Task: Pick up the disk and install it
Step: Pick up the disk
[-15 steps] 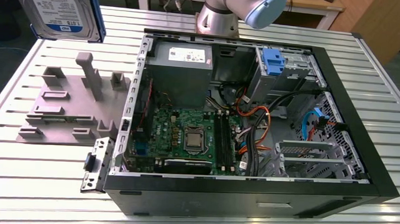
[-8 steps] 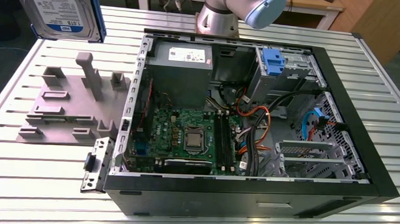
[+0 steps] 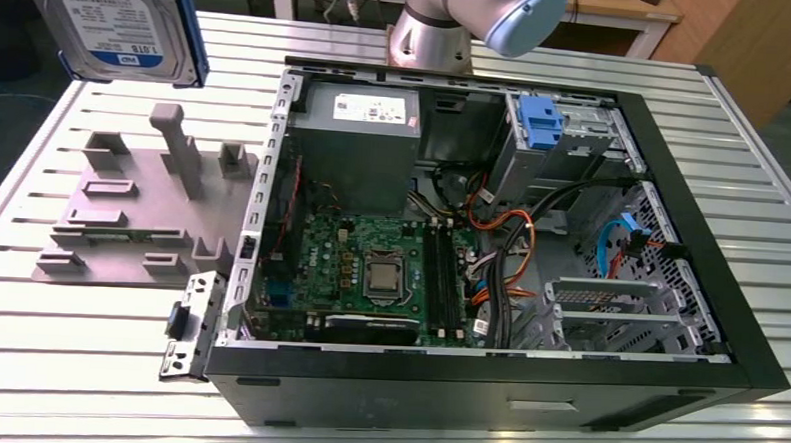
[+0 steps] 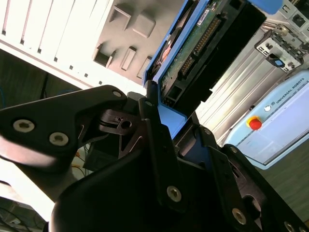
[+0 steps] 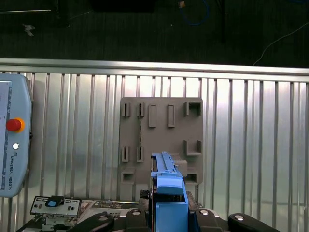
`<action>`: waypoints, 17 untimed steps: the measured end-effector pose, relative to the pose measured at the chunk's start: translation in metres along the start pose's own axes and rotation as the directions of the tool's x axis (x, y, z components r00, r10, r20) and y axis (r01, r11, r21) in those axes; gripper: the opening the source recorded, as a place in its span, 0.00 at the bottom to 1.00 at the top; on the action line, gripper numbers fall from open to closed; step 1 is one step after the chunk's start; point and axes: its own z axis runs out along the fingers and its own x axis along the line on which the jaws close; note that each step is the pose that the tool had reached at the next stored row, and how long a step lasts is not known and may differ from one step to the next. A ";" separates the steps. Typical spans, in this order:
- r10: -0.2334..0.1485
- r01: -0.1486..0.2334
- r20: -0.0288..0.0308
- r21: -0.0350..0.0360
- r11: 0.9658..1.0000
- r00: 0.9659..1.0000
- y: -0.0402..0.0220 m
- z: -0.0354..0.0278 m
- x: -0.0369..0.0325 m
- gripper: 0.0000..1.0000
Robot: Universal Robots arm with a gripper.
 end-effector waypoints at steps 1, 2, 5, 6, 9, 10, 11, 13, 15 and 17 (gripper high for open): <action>0.000 0.000 0.000 0.000 1.000 1.000 0.0001 0.0001 0.0018 0.36; 0.000 0.000 0.000 0.000 1.000 1.000 0.0001 0.0002 0.0041 0.36; 0.000 0.000 0.000 0.000 1.000 1.000 0.0001 0.0006 0.0084 0.36; 0.000 0.000 0.000 0.000 1.000 1.000 -0.0005 0.0009 0.0090 0.36; 0.000 0.000 0.000 0.000 1.000 1.000 -0.0050 0.0012 0.0101 0.36; 0.000 0.000 0.000 0.000 1.000 1.000 -0.0074 0.0013 0.0105 0.36; 0.000 0.000 0.000 0.000 1.000 1.000 -0.0098 0.0015 0.0108 0.36; 0.000 0.000 0.000 0.000 1.000 1.000 -0.0140 0.0018 0.0120 0.36; 0.000 0.000 0.000 0.000 1.000 1.000 -0.0148 0.0023 0.0150 0.36; 0.000 0.000 0.000 0.000 1.000 1.000 -0.0153 0.0027 0.0193 0.36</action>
